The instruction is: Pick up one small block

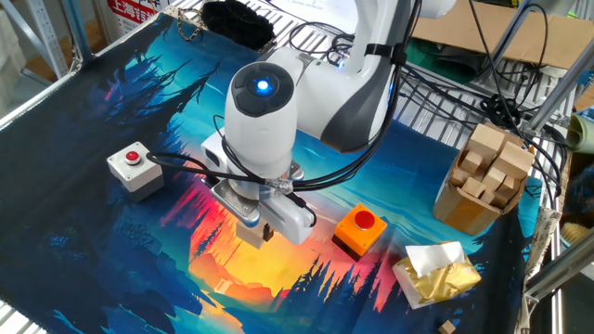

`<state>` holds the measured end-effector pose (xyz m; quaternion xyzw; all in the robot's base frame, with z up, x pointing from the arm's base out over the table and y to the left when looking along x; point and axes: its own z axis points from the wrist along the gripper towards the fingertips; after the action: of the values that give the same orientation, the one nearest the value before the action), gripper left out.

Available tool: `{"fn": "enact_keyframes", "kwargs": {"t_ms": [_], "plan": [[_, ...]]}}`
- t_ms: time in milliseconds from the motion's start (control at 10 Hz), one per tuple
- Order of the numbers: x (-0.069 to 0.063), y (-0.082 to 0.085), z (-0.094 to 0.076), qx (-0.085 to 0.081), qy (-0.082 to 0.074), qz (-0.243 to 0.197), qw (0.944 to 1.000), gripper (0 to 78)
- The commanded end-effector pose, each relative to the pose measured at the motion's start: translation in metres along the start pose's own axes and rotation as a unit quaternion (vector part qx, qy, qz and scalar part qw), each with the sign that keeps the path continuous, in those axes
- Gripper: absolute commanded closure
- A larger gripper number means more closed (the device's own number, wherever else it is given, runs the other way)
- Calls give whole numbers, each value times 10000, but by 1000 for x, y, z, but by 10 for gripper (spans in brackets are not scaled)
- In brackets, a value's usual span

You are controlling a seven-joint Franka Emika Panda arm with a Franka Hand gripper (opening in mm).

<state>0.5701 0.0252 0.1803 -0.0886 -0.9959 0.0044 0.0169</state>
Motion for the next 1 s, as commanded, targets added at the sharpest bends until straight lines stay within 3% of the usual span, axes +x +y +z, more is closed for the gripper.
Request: {"fn": "enact_keyframes", "kwargs": {"t_ms": [100, 1000], "plan": [[0, 0, -3, -5, -12, 8, 10000, 763], [2, 2, -5, 13, 16, 42, 10000, 763]]}}
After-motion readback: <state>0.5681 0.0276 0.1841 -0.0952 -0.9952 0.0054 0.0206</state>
